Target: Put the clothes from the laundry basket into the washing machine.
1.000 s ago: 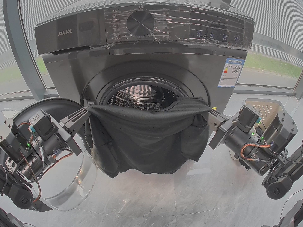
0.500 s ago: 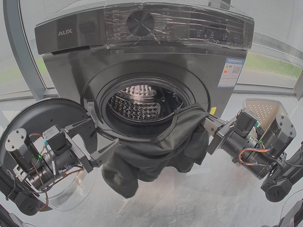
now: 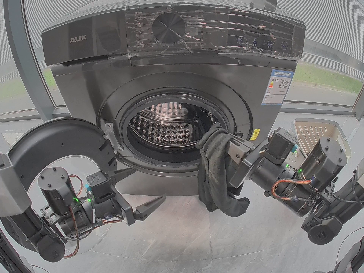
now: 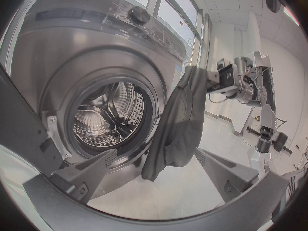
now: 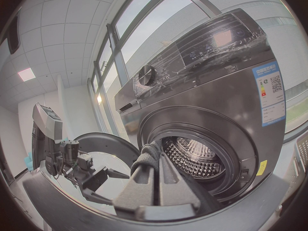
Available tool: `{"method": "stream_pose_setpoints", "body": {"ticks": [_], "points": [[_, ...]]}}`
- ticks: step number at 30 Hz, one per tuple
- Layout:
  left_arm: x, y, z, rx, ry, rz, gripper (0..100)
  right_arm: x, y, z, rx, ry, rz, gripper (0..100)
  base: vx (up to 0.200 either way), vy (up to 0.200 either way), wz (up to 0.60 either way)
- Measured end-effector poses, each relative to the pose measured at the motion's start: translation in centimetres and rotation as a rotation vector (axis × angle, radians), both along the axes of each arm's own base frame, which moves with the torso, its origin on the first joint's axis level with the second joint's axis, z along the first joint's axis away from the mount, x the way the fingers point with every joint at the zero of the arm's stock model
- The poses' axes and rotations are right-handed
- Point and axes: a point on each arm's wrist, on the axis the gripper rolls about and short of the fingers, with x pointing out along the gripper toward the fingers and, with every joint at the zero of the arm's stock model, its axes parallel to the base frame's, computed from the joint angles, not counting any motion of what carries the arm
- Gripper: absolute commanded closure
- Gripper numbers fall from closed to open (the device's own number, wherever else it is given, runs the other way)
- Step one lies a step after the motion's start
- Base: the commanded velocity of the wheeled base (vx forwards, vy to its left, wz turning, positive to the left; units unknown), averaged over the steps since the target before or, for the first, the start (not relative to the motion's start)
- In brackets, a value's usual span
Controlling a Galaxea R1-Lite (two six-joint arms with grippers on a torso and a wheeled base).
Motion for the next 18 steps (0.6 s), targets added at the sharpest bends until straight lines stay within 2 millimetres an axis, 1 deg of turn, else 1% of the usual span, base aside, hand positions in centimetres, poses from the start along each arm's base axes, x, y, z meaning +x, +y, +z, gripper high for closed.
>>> {"method": "stream_pose_setpoints", "body": {"ticks": [6,11,18], "points": [[1.2,-1.6,-1.2,0.014,0.025,-0.032,0,0.5,0.9,0.5,-0.001,-0.003,0.01,100,0.0,0.0,0.0],[2.1,-2.6,-2.0,0.021,0.036,-0.038,0,0.8,1.3,0.5,-0.02,0.014,0.012,100,0.0,0.0,0.0],[3.0,-3.2,-2.5,0.021,0.036,-0.041,0,0.7,2.2,0.7,-0.034,0.025,0.035,100,0.0,0.0,0.0]]}}
